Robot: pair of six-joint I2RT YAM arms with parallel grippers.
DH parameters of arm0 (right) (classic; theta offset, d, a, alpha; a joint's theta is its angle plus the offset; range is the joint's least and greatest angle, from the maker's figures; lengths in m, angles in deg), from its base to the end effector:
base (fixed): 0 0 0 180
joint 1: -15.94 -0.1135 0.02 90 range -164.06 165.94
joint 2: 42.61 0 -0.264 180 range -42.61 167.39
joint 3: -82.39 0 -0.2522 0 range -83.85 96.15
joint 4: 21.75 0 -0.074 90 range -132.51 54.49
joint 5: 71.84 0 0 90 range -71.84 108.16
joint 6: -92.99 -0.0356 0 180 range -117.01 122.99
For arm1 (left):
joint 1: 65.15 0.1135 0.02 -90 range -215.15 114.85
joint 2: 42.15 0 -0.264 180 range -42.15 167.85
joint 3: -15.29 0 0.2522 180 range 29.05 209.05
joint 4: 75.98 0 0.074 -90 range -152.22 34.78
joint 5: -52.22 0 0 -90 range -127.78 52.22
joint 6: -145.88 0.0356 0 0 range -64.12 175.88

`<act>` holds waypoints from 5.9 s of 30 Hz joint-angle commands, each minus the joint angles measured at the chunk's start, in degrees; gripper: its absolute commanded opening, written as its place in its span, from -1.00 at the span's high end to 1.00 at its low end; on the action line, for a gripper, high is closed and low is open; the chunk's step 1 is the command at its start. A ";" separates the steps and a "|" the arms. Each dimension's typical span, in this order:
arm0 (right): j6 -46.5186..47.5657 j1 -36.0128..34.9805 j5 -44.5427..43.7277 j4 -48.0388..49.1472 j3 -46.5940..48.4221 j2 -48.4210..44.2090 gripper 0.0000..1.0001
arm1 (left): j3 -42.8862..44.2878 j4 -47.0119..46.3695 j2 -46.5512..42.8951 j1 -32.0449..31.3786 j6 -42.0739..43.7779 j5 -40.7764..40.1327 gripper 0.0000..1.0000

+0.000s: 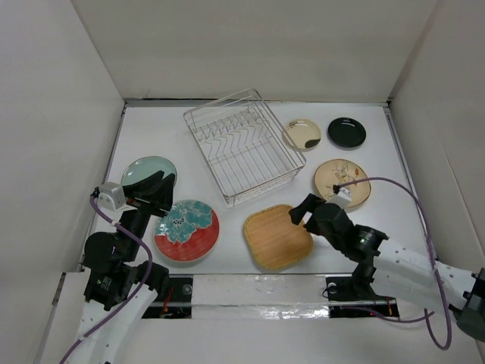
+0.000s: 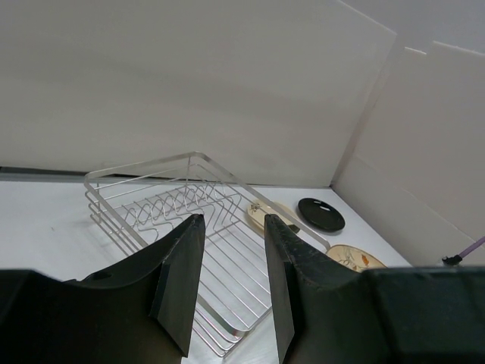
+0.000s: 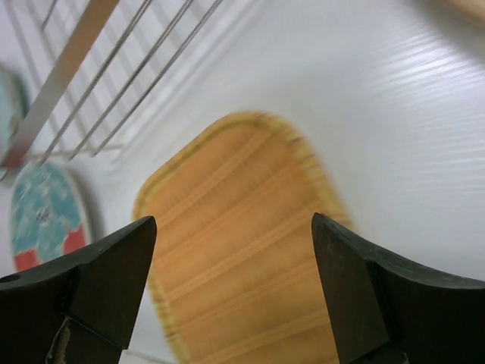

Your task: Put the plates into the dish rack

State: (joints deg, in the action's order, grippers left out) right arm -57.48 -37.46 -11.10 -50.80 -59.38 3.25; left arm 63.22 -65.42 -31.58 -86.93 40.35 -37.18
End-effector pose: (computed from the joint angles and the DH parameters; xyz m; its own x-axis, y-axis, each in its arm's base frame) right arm 0.1155 0.1264 0.2067 -0.5816 0.4900 -0.6493 0.0799 0.8287 0.5539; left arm 0.0544 -0.0222 0.3644 0.3017 -0.4089 -0.8613 0.4779 0.8465 -0.2344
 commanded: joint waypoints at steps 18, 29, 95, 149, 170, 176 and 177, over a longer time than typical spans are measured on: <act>24.08 28.45 46.89 16.94 -3.73 16.35 -0.71 | 0.10 -2.86 -0.99 -0.28 -0.12 1.42 0.32; 24.70 28.45 58.08 21.70 -6.01 23.92 -0.10 | -0.07 -3.56 -0.64 -0.28 -0.12 3.35 0.32; 52.56 30.29 16.25 14.66 85.57 58.79 1.00 | 0.19 -2.34 1.38 -0.28 1.47 2.21 0.27; 56.95 24.49 8.07 58.09 55.44 70.77 0.04 | 0.10 -2.60 3.67 -0.28 1.47 3.44 0.26; 35.62 26.50 3.95 46.67 28.59 39.32 0.70 | 0.02 -2.07 1.74 -0.28 1.29 4.14 0.26; 33.30 31.79 14.74 44.31 21.66 33.22 0.97 | 0.02 -2.42 1.56 -0.28 1.12 4.67 0.26; 34.70 31.79 18.67 42.64 26.29 34.45 0.83 | -0.07 -2.42 1.56 -0.28 1.12 4.67 0.26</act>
State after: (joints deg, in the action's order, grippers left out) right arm -22.46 -5.58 -0.08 -5.51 -37.96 35.82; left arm 63.22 -65.38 -29.30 -86.93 41.81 -33.57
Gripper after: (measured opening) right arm 0.067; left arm 0.371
